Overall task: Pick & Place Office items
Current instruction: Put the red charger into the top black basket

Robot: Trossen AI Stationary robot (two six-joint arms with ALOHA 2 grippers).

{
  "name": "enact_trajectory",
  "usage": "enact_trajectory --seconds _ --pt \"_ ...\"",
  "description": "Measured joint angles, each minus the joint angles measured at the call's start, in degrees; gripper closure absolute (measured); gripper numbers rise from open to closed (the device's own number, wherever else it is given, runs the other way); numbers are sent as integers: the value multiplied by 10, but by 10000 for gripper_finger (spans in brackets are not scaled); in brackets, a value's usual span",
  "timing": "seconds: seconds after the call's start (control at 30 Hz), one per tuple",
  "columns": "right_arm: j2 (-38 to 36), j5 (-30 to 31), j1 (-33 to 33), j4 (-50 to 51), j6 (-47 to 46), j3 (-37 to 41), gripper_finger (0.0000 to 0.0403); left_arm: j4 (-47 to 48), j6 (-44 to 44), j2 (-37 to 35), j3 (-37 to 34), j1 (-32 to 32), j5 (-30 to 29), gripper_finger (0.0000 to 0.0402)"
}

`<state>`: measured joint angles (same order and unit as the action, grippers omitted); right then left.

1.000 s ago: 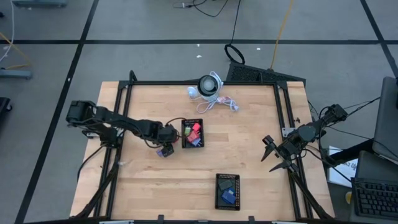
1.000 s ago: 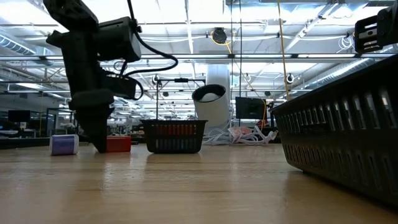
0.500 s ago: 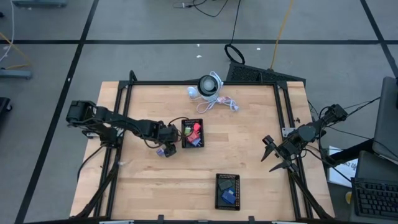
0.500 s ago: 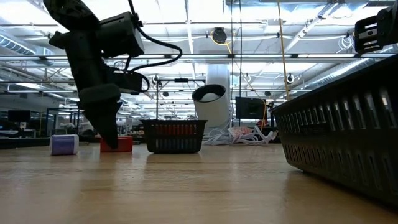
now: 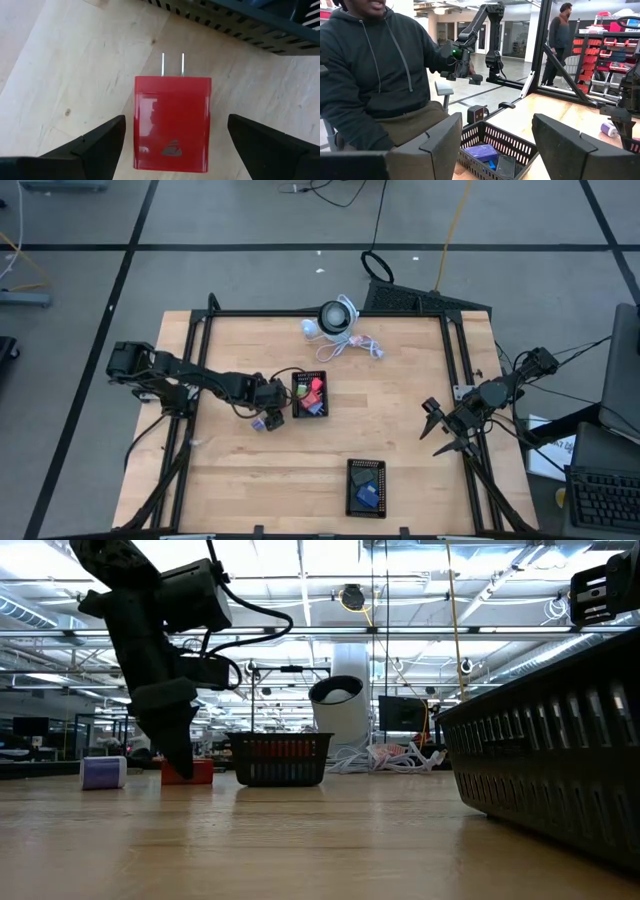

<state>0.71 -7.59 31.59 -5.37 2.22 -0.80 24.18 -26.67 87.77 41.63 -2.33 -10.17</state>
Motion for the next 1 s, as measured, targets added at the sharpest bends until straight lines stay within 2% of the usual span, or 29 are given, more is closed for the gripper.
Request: enact_trajectory --seconds 1.0 --pt "0 0 0 0 0 0 173 0 -3 0 0 0 1 50"
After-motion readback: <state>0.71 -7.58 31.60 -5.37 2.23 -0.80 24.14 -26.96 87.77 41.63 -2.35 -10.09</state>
